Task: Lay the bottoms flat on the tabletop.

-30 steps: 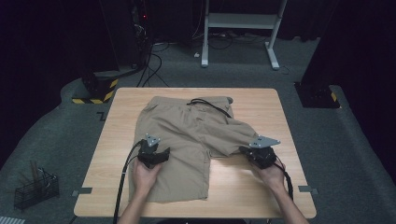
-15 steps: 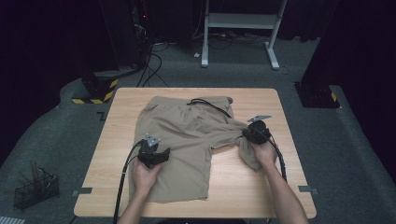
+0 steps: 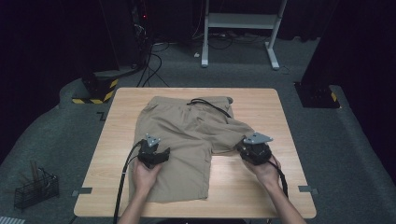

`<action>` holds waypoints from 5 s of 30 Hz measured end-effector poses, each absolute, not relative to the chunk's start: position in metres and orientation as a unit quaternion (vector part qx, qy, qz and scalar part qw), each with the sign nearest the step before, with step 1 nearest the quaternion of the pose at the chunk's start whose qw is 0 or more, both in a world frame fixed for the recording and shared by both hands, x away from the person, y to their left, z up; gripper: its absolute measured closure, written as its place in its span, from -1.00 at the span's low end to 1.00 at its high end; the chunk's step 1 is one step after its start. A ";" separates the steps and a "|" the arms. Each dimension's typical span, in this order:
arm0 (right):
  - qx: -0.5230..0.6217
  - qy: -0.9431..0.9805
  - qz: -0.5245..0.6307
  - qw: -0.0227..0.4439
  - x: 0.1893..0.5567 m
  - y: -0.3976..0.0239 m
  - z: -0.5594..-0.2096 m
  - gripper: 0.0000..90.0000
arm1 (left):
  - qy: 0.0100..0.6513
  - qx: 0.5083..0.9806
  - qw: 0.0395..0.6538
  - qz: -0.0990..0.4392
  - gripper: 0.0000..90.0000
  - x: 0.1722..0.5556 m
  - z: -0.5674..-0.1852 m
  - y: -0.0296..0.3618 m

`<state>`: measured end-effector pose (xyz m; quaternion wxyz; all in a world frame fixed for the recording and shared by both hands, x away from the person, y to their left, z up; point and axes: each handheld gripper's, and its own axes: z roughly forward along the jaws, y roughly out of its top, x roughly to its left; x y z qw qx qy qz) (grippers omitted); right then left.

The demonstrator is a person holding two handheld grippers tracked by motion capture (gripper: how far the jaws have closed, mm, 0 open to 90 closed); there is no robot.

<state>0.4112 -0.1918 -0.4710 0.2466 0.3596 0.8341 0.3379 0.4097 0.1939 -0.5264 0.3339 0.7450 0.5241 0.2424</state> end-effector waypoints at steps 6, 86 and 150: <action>0.403 0.831 0.268 0.274 0.427 -0.201 -0.506 0.30 | 0.524 0.745 0.334 0.242 -0.28 0.410 -0.526 0.194; 0.474 0.784 0.342 0.211 0.409 -0.257 -0.485 0.29 | 0.526 0.743 0.334 0.243 -0.27 0.410 -0.526 0.194; 0.459 0.793 0.338 0.215 0.448 -0.227 -0.521 0.01 | 0.496 0.785 0.314 0.200 -0.26 0.468 -0.518 0.169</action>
